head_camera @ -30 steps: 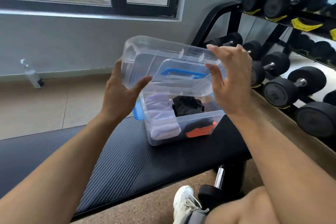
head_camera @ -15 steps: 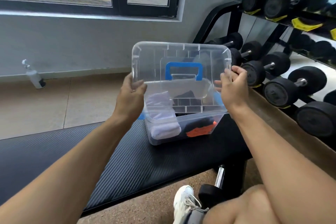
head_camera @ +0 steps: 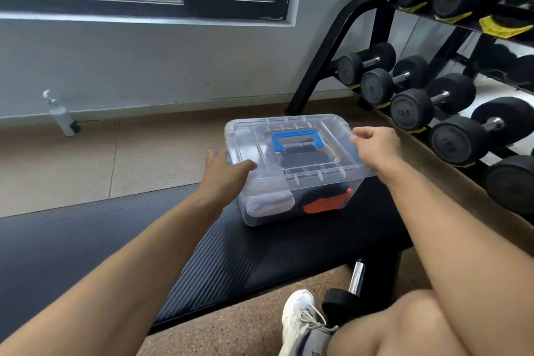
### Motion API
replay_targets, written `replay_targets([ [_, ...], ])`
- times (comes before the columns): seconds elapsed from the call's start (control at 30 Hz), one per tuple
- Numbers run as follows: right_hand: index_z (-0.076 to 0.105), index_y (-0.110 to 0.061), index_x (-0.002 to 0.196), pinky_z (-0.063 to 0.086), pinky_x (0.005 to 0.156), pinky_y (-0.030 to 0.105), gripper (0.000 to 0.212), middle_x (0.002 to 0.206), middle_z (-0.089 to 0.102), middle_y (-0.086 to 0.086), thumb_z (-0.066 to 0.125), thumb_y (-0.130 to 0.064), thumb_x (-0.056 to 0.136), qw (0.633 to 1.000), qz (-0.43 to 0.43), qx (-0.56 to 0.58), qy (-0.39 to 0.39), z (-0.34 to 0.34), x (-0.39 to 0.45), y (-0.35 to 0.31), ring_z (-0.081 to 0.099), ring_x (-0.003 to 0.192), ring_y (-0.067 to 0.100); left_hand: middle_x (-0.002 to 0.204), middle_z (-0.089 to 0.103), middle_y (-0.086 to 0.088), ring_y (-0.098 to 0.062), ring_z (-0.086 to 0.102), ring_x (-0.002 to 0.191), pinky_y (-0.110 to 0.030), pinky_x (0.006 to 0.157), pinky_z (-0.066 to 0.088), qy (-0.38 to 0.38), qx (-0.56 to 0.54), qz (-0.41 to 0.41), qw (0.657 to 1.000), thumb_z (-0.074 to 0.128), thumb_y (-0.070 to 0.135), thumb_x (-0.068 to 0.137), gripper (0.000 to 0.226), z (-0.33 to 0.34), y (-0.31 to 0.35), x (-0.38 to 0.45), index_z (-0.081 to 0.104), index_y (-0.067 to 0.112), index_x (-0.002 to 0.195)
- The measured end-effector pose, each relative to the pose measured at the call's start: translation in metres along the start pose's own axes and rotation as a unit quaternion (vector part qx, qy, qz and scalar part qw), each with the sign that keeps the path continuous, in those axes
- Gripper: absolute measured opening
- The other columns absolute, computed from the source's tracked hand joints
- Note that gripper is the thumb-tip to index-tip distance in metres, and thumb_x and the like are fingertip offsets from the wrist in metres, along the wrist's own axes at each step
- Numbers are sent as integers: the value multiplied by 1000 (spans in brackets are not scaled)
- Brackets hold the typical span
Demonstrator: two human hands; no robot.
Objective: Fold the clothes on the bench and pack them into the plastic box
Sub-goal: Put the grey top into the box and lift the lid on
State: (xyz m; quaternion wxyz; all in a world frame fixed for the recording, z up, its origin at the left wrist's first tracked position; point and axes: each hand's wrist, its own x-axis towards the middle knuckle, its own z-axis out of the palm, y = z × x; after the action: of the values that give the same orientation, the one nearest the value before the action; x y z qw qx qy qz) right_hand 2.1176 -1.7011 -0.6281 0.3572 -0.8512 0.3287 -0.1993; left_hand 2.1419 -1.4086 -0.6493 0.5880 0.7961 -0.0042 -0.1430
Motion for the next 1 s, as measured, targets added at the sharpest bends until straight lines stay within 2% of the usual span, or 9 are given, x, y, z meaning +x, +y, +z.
replay_targets([
  [0.1, 74, -23, 121, 52, 101, 44, 32, 126, 69, -1, 71, -28, 89, 999, 18, 51, 1, 3, 2, 1, 62, 115, 20, 144, 43, 0, -24, 48, 128, -39, 104, 41, 27, -51, -38, 998, 77, 30, 79, 91, -1, 8, -7, 25, 23, 154],
  [0.2, 65, -26, 130, 50, 102, 47, 55, 134, 61, 4, 77, -42, 78, 994, 80, 69, 17, 5, 6, 6, 56, 122, 26, 156, 35, -12, -31, 44, 134, -47, 113, 36, 51, -123, -74, 988, 84, 23, 75, 117, -1, 3, -2, 1, 25, 158],
  [0.3, 56, -17, 136, 55, 86, 43, 66, 128, 62, 9, 76, -46, 81, 971, 187, 136, -54, 0, 3, 8, 64, 110, 29, 148, 43, -2, -22, 49, 124, -35, 99, 42, 82, -156, -48, 983, 83, 14, 76, 114, 5, 1, -6, 6, 22, 159],
  [0.4, 60, -13, 120, 59, 60, 37, 44, 108, 67, 11, 75, -37, 87, 952, 211, 195, -106, -5, -1, 6, 71, 87, 27, 146, 46, 2, -16, 51, 123, -30, 90, 46, 92, -95, 43, 990, 74, 4, 86, 100, 13, 0, -10, 9, 25, 159],
  [0.6, 69, -18, 127, 57, 90, 42, 43, 120, 67, 5, 77, -16, 84, 975, 126, 180, -8, 1, -3, 5, 64, 105, 25, 156, 38, 0, -23, 47, 135, -41, 105, 48, 73, -22, 107, 991, 59, 8, 97, 82, 20, -1, -11, 10, 27, 160],
  [0.77, 69, -21, 125, 58, 91, 45, 36, 117, 67, 3, 73, -15, 90, 980, 105, 171, 10, 2, -2, 9, 65, 103, 23, 131, 48, 9, -10, 53, 109, -11, 65, 48, 50, -27, 146, 988, 59, 5, 96, 77, 20, -1, -13, 19, 30, 156],
  [0.83, 69, -22, 123, 59, 90, 43, 33, 115, 67, 0, 71, -15, 92, 981, 101, 162, 34, -1, 2, 13, 65, 102, 21, 129, 49, 9, -7, 56, 101, -10, 57, 48, 25, -45, 145, 988, 63, 9, 95, 76, 21, -1, -14, 23, 31, 156],
  [0.9, 71, -23, 120, 58, 91, 43, 30, 113, 69, -2, 71, -16, 91, 981, 97, 153, 64, -7, 6, 19, 66, 102, 20, 133, 51, 6, -5, 60, 99, -12, 63, 51, -12, -62, 143, 988, 68, 14, 93, 74, 25, 0, -17, 29, 31, 153],
  [1.0, 73, -29, 104, 57, 91, 42, 17, 98, 69, -9, 73, -20, 89, 980, 97, 121, 126, -22, 13, 32, 66, 97, 18, 151, 46, 0, -13, 53, 128, -26, 97, 50, -92, -81, 133, 984, 73, 13, 88, 78, 34, -2, -15, 33, 30, 153],
])
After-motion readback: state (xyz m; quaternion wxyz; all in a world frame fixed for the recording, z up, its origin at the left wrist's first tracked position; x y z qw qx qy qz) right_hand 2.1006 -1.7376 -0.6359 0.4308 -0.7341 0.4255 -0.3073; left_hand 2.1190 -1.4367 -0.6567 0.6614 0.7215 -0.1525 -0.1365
